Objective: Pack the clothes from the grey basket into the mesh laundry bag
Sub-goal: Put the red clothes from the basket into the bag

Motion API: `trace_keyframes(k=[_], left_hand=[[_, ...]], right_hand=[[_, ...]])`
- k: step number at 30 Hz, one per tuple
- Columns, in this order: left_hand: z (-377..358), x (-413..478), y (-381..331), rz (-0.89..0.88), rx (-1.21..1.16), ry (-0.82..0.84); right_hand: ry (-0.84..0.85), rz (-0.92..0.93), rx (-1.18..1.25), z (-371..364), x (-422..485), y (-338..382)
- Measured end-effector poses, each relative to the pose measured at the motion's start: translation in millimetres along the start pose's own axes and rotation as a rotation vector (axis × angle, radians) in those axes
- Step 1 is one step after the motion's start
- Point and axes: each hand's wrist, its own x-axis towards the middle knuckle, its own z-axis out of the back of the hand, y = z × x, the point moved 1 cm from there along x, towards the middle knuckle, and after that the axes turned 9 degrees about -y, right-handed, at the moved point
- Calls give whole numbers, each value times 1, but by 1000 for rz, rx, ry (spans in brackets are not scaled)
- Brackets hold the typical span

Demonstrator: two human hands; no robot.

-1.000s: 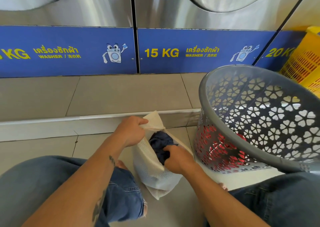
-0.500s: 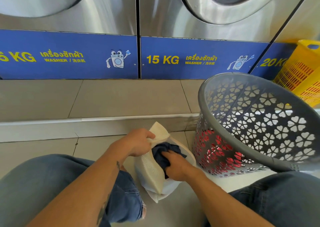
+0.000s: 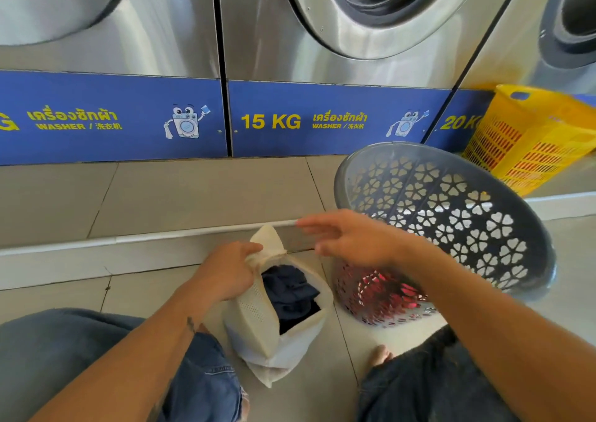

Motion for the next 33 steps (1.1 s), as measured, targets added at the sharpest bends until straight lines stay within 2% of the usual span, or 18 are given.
trace_keyframes(k=[4,7,9,12,14,17,21,25,30,33], left_hand=[[-7,4,-6,-7,-15,-33],[-13,12,-16,-9,-33,-72],[-18,19,-26,-13,-51,-111],[-26,31,-45,-13,-121,-182],[-28,41,-58,-20,-179,-234],[-31,55,-74,-9,-249,-308],[-34,72,-85,11,-279,-367],[-43,91,-87,17,-252,-285],[-65,96,-81,17,-195,-80],[-71,98,-82,24,-152,-46]], right_hand=[[-224,49,-11,75,-17,3],[-331,-82,-91,103,0,-41],[-240,-219,-237,101,19,-77],[32,-355,-460,78,46,-117],[152,-378,-632,62,60,-136],[268,-407,-765,40,88,-168],[425,-348,-962,3,132,-213],[457,-290,-940,-38,163,-275],[586,-413,-951,-69,142,-281],[513,-372,-990,-78,138,-282]])
